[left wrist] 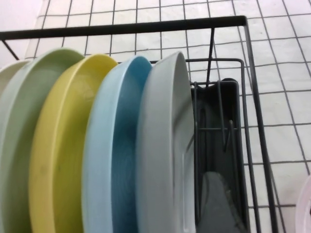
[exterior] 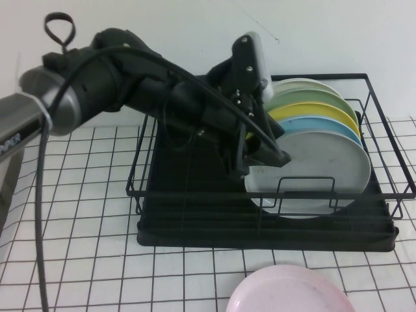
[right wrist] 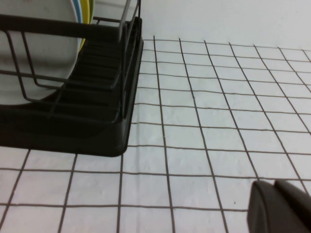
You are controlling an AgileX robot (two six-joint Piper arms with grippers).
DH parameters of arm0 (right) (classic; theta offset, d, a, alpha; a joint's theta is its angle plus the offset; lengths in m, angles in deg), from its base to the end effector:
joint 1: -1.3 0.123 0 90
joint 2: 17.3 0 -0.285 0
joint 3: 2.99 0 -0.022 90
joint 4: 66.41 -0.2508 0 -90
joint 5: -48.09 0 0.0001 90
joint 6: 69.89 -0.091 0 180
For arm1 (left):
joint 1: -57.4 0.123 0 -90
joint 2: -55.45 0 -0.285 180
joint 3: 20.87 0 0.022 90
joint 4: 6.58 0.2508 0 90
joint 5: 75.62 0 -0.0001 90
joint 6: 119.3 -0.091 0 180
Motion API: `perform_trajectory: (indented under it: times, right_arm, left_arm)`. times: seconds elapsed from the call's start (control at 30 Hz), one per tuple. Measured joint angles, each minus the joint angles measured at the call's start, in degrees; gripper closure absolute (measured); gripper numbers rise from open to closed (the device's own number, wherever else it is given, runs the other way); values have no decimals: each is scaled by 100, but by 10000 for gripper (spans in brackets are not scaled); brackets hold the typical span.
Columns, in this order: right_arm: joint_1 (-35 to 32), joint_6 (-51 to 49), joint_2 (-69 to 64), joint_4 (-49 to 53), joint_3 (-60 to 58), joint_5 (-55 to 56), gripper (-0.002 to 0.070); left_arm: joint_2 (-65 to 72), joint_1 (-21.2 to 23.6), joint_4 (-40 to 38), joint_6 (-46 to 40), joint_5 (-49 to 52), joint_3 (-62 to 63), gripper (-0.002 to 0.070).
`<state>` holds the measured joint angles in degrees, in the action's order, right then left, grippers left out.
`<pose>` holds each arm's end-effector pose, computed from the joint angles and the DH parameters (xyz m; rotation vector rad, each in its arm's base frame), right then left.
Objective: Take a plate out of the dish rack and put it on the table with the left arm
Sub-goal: Grasp the plate from the shelf
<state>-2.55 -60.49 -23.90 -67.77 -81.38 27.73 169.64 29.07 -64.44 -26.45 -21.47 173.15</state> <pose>0.0525 -0.0028 0.1754 -0.0744 1.8393 -0.1389 0.3338 -0.2510 0.3123 1.5789 1.5654 -0.7437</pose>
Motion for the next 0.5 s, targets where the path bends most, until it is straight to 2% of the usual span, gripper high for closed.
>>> perform_trajectory:
  times: [0.5]
  right_arm:
    - [0, 0, 0, 0, 0, 0, 678]
  left_arm:
    - [266, -103, -45, -363, -804, 54, 303]
